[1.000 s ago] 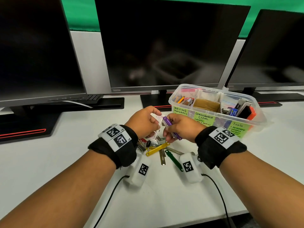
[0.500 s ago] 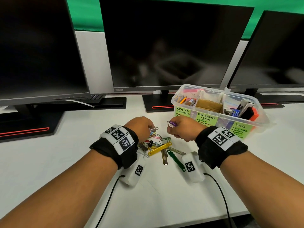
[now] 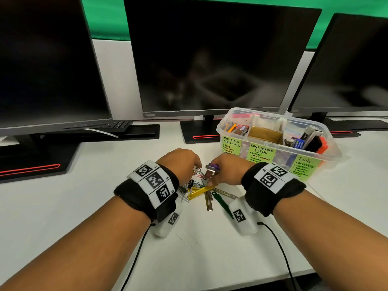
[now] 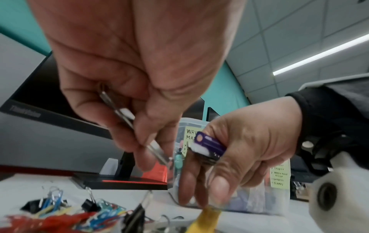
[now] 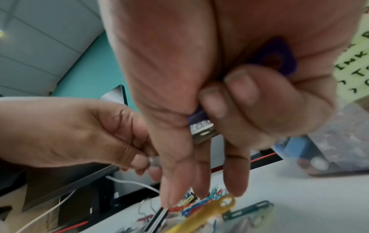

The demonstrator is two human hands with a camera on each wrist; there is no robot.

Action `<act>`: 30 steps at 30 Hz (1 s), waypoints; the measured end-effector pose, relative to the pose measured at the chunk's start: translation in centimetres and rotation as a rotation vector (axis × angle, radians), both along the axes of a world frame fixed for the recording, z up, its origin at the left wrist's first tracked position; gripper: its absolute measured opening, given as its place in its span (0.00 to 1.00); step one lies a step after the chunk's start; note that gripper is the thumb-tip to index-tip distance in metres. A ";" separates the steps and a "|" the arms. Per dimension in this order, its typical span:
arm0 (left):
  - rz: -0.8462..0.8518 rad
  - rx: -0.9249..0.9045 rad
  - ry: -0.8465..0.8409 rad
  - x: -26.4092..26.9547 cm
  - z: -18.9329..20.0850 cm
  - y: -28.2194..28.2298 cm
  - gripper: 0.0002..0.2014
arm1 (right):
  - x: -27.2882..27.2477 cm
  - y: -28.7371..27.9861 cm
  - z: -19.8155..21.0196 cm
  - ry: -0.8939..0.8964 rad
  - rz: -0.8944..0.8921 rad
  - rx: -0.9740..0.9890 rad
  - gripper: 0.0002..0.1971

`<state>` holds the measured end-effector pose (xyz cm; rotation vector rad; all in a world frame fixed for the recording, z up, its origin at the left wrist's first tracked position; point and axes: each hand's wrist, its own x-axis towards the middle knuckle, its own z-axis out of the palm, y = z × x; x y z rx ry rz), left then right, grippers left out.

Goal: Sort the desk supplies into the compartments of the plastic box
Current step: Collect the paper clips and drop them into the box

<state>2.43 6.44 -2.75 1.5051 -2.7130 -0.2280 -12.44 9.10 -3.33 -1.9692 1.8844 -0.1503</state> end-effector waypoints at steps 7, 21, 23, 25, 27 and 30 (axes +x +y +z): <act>0.048 0.008 0.038 0.0 -0.4 0.6 0.17 | 0.2 0.0 0.1 0.115 0.067 0.027 0.09; 0.088 0.096 0.021 -0.3 -0.4 1.3 0.13 | -2.6 1.1 1.0 0.007 0.011 0.047 0.04; 0.080 0.110 0.001 -0.4 -0.4 1.3 0.14 | -4.1 1.7 1.5 -0.077 -0.079 0.079 0.04; 0.060 0.130 -0.033 -1.3 -0.7 1.5 0.17 | -5.4 2.3 1.7 -0.173 -0.194 0.147 0.06; 0.052 0.131 -0.082 -2.5 -1.0 1.8 0.20 | -5.9 2.7 1.6 -0.162 -0.255 0.189 0.05; 0.032 0.102 -0.162 -4.0 -1.4 2.4 0.19 | -5.0 3.0 0.9 0.026 -0.219 0.222 0.08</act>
